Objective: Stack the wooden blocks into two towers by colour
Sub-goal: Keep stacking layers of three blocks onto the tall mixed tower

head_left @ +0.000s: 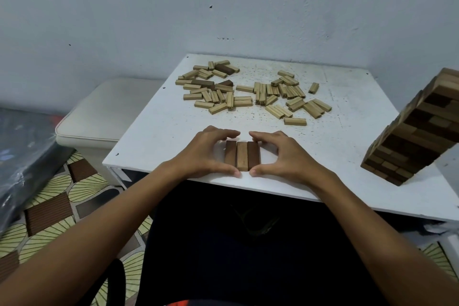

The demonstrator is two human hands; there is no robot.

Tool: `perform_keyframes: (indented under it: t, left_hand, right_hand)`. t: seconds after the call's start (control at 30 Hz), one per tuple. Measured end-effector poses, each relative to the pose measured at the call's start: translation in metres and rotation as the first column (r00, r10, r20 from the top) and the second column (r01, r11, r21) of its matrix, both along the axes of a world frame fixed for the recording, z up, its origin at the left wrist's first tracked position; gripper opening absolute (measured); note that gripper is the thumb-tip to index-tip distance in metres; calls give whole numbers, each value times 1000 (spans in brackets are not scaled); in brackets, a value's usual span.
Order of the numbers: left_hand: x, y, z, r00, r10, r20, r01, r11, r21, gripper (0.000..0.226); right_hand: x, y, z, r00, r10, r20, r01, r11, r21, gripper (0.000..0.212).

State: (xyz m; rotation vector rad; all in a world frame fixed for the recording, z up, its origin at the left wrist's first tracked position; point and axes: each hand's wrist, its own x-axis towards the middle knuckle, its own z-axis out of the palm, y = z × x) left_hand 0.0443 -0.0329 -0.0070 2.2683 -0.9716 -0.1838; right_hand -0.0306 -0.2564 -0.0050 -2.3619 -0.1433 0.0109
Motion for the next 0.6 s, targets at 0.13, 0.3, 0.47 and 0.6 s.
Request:
perform_keyframes:
  t: [0.13, 0.3, 0.47, 0.6]
  left_hand:
    - [3, -1, 2, 999, -30, -21, 30, 1000, -7, 99]
    - [0, -4, 1, 999, -23, -41, 20, 998, -67, 102]
    - [0, -4, -2, 999, -38, -28, 36, 997, -74, 100]
    - [-1, -6, 0, 998, -39, -38, 36, 995, -93, 95]
  right_hand:
    - [4, -2, -1, 999, 43, -29, -42, 999, 4, 101]
    - [9, 4, -5, 999, 52, -12, -51, 997, 62, 104]
    - [5, 10, -10, 1000, 26, 9, -26, 996, 83, 97]
    - [4, 12, -13, 1000, 6, 18, -8, 995, 96, 95]
